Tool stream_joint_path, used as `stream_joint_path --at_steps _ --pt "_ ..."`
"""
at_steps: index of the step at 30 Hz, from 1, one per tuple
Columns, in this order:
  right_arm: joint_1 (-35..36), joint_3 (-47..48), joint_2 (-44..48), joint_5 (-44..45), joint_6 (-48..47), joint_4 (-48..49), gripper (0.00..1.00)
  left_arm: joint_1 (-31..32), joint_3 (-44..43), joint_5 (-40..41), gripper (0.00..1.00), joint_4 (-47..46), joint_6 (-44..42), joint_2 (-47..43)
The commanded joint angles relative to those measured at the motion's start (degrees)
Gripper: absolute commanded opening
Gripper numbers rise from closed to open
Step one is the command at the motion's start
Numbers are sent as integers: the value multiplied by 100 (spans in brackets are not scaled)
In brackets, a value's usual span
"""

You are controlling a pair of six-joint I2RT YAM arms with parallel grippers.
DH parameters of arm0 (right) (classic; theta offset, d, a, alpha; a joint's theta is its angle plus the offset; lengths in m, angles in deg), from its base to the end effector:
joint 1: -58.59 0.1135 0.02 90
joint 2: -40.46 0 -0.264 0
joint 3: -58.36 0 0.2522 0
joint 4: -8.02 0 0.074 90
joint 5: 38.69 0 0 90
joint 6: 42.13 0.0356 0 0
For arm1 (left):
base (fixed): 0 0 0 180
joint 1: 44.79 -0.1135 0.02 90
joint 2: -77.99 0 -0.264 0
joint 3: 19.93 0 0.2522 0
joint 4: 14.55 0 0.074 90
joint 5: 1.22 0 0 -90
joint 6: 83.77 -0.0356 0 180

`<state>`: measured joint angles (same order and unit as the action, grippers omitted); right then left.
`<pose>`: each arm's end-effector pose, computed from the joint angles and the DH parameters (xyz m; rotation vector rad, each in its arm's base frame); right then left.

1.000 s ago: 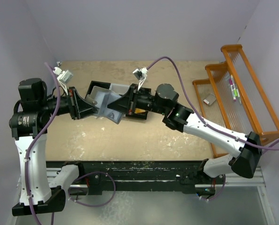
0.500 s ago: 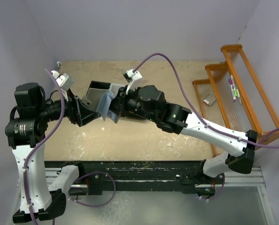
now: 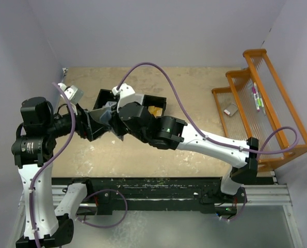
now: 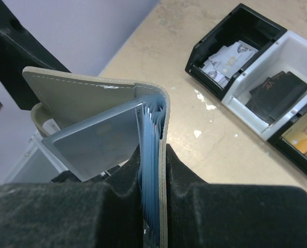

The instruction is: Take the credit cards out of the card holder

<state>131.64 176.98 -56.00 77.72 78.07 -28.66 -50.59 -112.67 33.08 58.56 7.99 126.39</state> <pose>0.1276 0.3644 0.4444 -0.3635 1.8475 0.8543 0.1100 -0.0184 0.4419 0.4600 1.9040 -0.9482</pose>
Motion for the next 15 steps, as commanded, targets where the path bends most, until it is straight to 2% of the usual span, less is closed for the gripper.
stream_joint_path --at_steps 1,4,6,11,15 --pt "16 102 310 346 -135 138 0 9 6 646 71 -174 -369 -157" --pt "16 -226 530 137 -238 435 0 7 -26 814 65 14 -701 -202" --pt "16 -572 774 -347 -248 618 0 9 -60 826 60 162 -837 -205" --pt "7 -1279 1263 -806 -269 1371 0 8 -144 968 41 243 -872 -173" --pt "-44 -1695 1575 -1280 -394 1822 0 9 -248 712 32 363 -828 -72"
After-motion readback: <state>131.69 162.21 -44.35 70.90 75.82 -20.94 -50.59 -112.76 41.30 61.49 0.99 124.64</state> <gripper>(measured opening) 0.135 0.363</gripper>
